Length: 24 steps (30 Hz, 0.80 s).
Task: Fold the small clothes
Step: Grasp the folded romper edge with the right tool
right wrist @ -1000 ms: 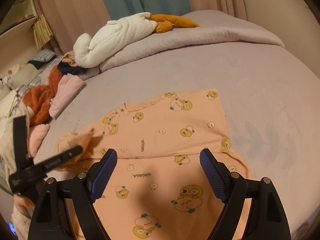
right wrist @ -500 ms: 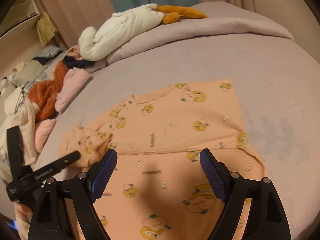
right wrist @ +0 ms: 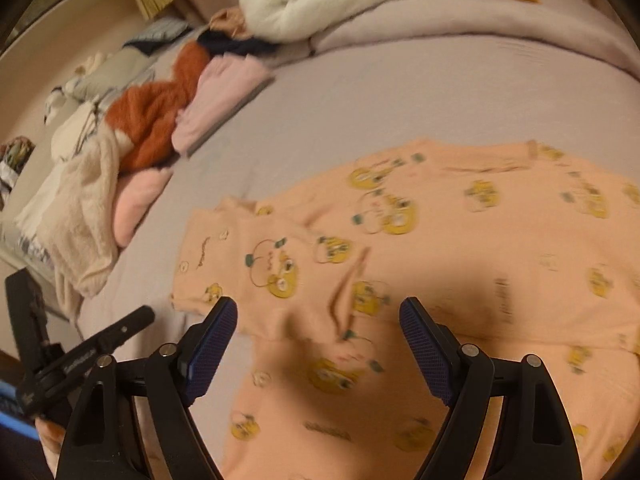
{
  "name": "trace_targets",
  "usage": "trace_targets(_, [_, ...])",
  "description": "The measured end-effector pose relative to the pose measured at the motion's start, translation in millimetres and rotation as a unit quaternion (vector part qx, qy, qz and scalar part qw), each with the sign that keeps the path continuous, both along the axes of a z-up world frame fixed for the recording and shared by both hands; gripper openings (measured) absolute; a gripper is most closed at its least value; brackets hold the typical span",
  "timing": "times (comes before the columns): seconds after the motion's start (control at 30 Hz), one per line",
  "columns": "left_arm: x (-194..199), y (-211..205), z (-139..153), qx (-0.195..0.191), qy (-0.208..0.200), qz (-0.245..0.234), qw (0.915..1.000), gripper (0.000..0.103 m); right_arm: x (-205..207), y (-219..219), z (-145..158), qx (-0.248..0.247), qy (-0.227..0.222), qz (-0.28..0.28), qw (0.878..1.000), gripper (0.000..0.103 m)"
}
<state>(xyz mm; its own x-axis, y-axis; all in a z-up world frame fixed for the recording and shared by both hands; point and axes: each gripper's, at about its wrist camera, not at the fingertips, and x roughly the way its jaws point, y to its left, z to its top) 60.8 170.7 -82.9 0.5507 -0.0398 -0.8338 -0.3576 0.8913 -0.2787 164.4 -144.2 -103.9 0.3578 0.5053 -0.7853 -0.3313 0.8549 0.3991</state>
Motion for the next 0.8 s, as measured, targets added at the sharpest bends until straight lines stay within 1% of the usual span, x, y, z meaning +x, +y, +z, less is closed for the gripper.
trace_targets(0.17, [-7.7, 7.4, -3.2, 0.000, 0.006, 0.011, 0.9999, 0.052, 5.6, 21.6, -14.1, -0.037, 0.015, 0.019, 0.999, 0.084])
trace_targets(0.23, [-9.9, 9.5, -3.9, 0.001, 0.009, 0.015, 0.9999, 0.052, 5.5, 27.7, -17.2, -0.059, 0.009, 0.021, 0.998, 0.073])
trace_targets(0.27, [-11.0, 10.1, -4.0, 0.000, 0.009, 0.016, 0.9998, 0.052, 3.4, 31.5, -18.3, -0.077, -0.001, 0.023, 0.997, 0.071])
trace_targets(0.3, [-11.4, 10.7, -4.5, 0.000, 0.009, 0.017, 0.9998, 0.052, 2.8, 32.7, -17.8, -0.088, -0.008, 0.024, 0.996, 0.066])
trace_targets(0.33, [-11.6, 11.1, -4.3, 0.000, 0.008, 0.017, 0.9998, 0.052, 1.8, 33.4, -17.0, -0.096, -0.014, 0.024, 0.995, 0.061])
trace_targets(0.43, [-12.1, 11.7, -4.4, 0.001, 0.008, 0.017, 0.9998, 0.052, -1.5, 32.8, -12.2, -0.109, -0.029, 0.028, 0.993, 0.018])
trace_targets(0.53, [-11.7, 12.7, -4.6, 0.001, 0.007, 0.016, 0.9998, 0.052, -3.3, 29.3, -5.9, -0.103, -0.033, 0.039, 0.993, 0.012])
trace_targets(0.63, [-10.9, 14.0, -5.3, -0.001, 0.007, 0.017, 0.9998, 0.052, -9.4, 26.5, 7.9, -0.098, -0.053, 0.044, 0.993, 0.011])
trace_targets(0.8, [-7.6, 13.1, -4.1, -0.001, 0.008, 0.015, 0.9998, 0.052, -12.5, 21.6, 44.3, -0.071, -0.094, 0.050, 0.992, 0.011])
